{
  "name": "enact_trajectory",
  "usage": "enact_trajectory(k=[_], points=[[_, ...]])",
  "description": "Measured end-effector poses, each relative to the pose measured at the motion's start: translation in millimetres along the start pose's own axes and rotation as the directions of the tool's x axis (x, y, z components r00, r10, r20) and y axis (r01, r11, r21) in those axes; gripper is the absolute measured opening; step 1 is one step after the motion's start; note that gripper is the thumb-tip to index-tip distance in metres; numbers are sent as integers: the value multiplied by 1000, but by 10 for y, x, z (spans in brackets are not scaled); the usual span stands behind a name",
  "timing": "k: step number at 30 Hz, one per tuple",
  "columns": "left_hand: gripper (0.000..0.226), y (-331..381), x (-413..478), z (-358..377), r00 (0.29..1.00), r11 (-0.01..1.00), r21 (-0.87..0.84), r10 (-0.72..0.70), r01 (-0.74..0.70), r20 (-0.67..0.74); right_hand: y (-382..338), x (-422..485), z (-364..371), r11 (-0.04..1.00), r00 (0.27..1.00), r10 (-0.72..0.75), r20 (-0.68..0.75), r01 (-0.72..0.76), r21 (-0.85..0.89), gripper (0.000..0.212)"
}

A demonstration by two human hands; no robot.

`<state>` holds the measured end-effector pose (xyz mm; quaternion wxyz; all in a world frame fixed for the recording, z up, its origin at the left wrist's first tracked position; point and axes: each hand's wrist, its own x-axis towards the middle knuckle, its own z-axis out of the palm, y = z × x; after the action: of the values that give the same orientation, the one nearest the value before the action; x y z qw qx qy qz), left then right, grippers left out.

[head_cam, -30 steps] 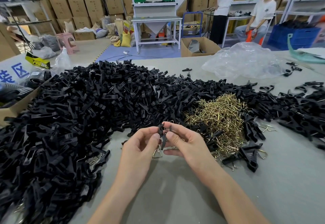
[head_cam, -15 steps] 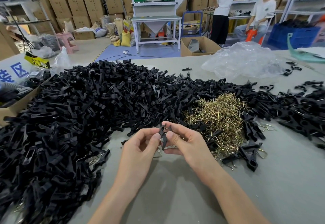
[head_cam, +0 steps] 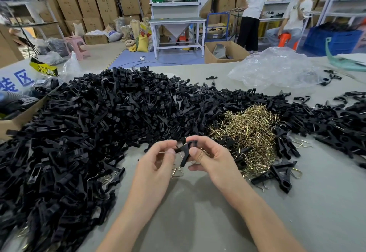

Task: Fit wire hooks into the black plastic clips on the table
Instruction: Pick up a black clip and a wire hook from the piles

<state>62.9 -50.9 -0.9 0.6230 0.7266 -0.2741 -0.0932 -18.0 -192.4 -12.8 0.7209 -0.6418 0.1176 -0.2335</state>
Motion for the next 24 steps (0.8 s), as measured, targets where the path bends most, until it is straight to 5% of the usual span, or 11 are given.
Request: enact_trajectory(k=[3, 7, 11, 17, 19, 21, 24], points=[[13, -60, 17, -131, 996, 945, 317, 89, -82, -8, 5, 24, -46, 999, 994, -14, -107, 18, 38, 21], [27, -150, -20, -174, 963, 673, 694, 117, -257, 242, 2, 41, -85, 996, 979, 3, -202, 15, 88, 23], [32, -175, -23, -147, 950, 591, 751, 87, -292, 301, -10, 42, -71, 994, 974, 7, -225, 18, 109, 25], [12, -151, -22, -87, 895, 471, 765, 304, -440, 328, -17, 42, -58, 988, 973, 16, -232, 20, 151, 25], [14, -153, -13, -83, 906, 510, 755, 319, -412, 279, -12, 55, -51, 983, 975, 34, -221, 7, 184, 26], [15, -129, 4, -93, 959, 706, 653, 253, -273, 127, -2, 66, -50, 972, 979, 56, -197, -9, 233, 26], [17, -61, 31, -89, 991, 981, 192, 40, -14, -131, 18, 55, -41, 963, 993, 52, -105, -22, 267, 26]])
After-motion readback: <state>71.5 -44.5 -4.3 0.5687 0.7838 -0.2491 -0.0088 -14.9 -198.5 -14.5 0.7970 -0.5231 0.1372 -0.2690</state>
